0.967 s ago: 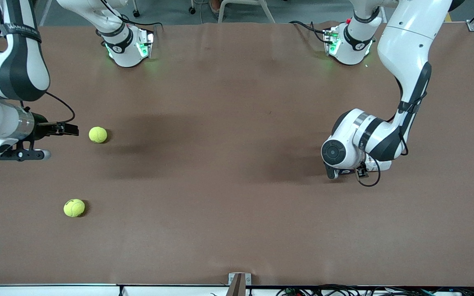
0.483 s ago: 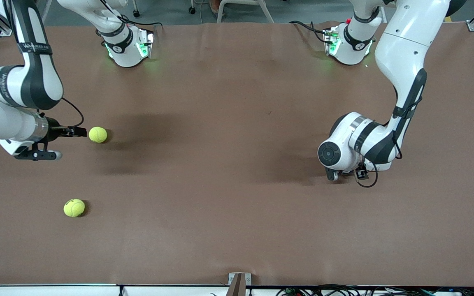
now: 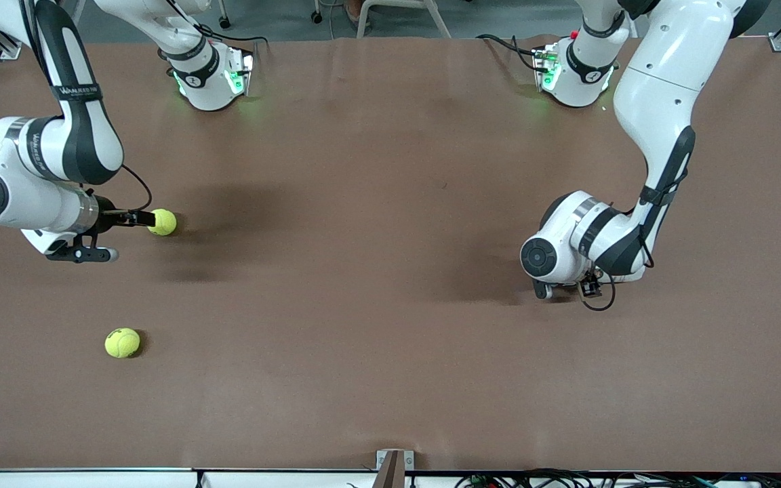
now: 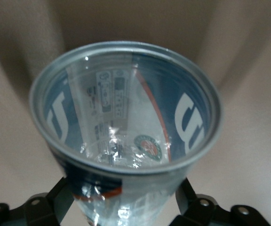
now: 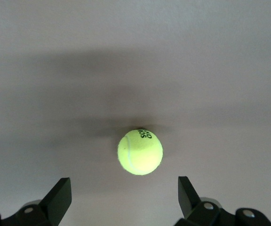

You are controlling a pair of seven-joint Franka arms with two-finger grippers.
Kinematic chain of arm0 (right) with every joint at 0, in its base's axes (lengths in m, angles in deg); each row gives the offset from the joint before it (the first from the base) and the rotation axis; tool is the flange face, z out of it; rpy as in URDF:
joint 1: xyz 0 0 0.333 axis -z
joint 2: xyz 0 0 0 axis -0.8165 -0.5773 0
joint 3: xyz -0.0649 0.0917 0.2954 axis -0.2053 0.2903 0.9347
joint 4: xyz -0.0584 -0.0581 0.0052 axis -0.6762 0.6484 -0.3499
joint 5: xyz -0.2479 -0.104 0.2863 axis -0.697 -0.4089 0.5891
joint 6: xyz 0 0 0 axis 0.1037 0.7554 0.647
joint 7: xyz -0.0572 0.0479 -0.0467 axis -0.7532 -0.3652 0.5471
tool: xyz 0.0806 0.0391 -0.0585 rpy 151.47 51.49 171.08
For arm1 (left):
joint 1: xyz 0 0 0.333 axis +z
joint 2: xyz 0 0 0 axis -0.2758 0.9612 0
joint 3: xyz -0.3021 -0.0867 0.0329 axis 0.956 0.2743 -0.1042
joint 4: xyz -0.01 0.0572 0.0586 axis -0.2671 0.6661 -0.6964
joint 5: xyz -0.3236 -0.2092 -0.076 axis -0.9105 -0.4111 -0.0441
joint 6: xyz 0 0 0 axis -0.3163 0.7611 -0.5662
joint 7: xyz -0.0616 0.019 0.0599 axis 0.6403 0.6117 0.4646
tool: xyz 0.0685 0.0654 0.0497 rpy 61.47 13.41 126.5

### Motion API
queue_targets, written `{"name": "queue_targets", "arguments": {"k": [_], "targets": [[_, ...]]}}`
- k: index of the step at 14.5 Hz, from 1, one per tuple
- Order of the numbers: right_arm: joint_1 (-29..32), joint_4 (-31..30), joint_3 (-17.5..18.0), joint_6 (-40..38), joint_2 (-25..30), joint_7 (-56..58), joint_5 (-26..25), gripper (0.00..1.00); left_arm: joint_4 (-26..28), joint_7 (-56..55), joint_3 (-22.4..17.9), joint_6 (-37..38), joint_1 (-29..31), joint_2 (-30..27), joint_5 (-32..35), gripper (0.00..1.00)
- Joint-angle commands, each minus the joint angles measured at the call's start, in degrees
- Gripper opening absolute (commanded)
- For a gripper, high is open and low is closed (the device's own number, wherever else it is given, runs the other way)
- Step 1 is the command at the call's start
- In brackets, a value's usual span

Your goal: Insert tennis ball vertically with right arm

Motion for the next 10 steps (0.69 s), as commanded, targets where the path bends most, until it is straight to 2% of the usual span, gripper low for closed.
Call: {"name": "queue_targets", "arguments": {"k": [1,4,7,10], "targets": [[2.0,-4.3,0.5,4.9,-0.9,0.1,-0.2,1.00,0.0,-0.9,0.1,-0.8,-0.2,0.3,1.2,0.90],[2.1,-5.6,0.5,7.1,-4.2,0.1,-0.2,1.00,0.2,-0.9,0.0,-2.4,0.1,0.8,1.3,0.82],[2.1,-5.6,0.6,7.1,-5.7,0.0,-0.2,1.00,0.3,-0.9,0.0,-3.8,0.1,1.1,1.3,0.81],[2.2,-5.6,0.5,7.7,-7.6,0.1,-0.2,1.00,1.2,-0.6,0.2,-4.0,0.6,0.0,1.3,0.71]]}}
